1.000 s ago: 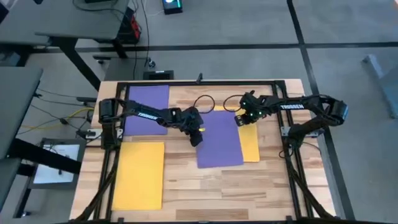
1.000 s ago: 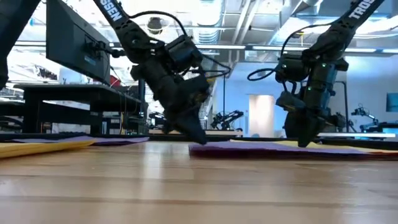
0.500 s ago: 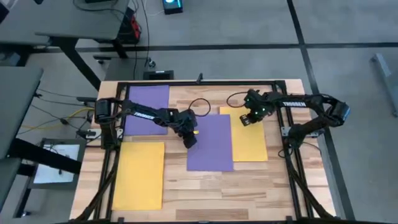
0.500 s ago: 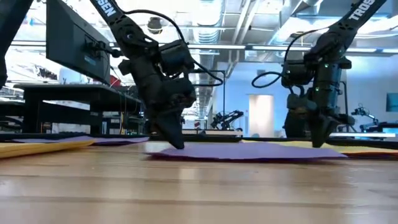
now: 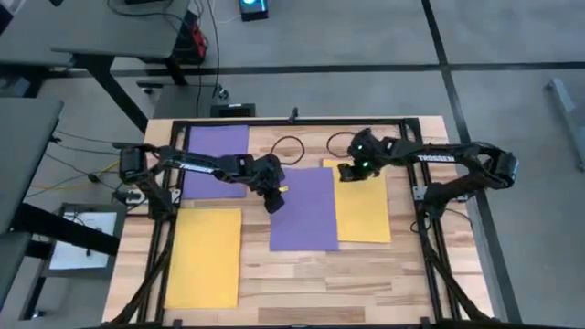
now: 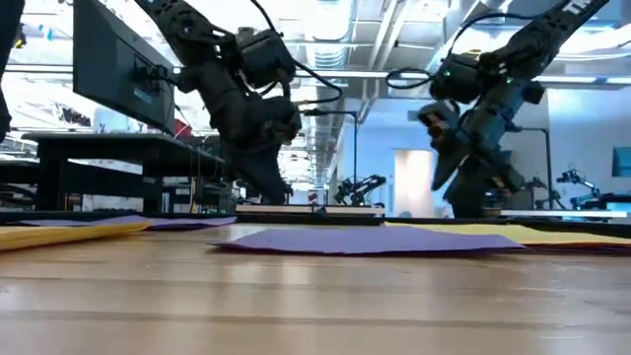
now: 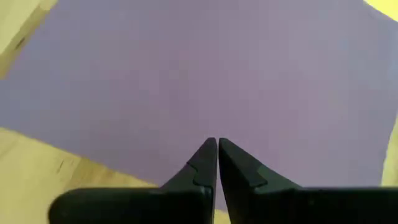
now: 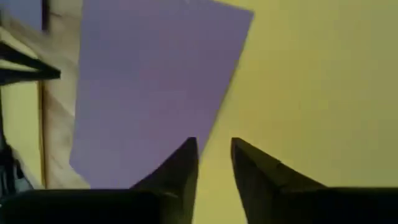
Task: Organize paper
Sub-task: Stack the purple paper on top of the other purple paper
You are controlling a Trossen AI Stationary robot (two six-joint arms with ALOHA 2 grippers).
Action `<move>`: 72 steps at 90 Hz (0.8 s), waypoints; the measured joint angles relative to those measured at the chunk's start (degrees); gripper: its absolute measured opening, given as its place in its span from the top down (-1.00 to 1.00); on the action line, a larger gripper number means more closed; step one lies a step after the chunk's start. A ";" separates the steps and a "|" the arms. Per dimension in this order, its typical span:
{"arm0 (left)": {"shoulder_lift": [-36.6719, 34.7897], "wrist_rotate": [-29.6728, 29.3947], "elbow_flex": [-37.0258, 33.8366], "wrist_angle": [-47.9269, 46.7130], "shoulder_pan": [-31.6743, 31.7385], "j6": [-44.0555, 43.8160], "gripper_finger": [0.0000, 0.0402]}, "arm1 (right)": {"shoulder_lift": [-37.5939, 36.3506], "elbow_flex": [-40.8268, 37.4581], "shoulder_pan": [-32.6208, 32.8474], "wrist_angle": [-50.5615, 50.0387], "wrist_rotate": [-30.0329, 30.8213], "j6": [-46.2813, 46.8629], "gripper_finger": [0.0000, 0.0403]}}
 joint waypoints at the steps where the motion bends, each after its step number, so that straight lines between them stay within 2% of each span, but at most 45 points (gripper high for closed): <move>1: 0.39 0.00 0.00 0.03 0.00 0.13 1.00 | 0.47 -0.04 0.53 0.47 0.21 0.63 0.42; 19: 5.59 0.10 0.11 0.87 -0.24 0.57 1.00 | 9.08 -0.28 6.91 8.20 1.85 7.04 0.17; 37: 7.98 0.58 0.26 2.05 -0.35 3.04 1.00 | 14.06 0.04 9.69 16.57 1.26 10.98 0.11; 53: 8.19 0.62 0.22 3.10 -0.35 3.58 1.00 | 12.83 -0.33 10.75 20.14 0.80 11.04 0.12; 72: 8.25 1.32 0.20 3.06 -0.37 3.54 1.00 | 5.35 -0.30 10.73 20.96 -2.30 5.94 0.12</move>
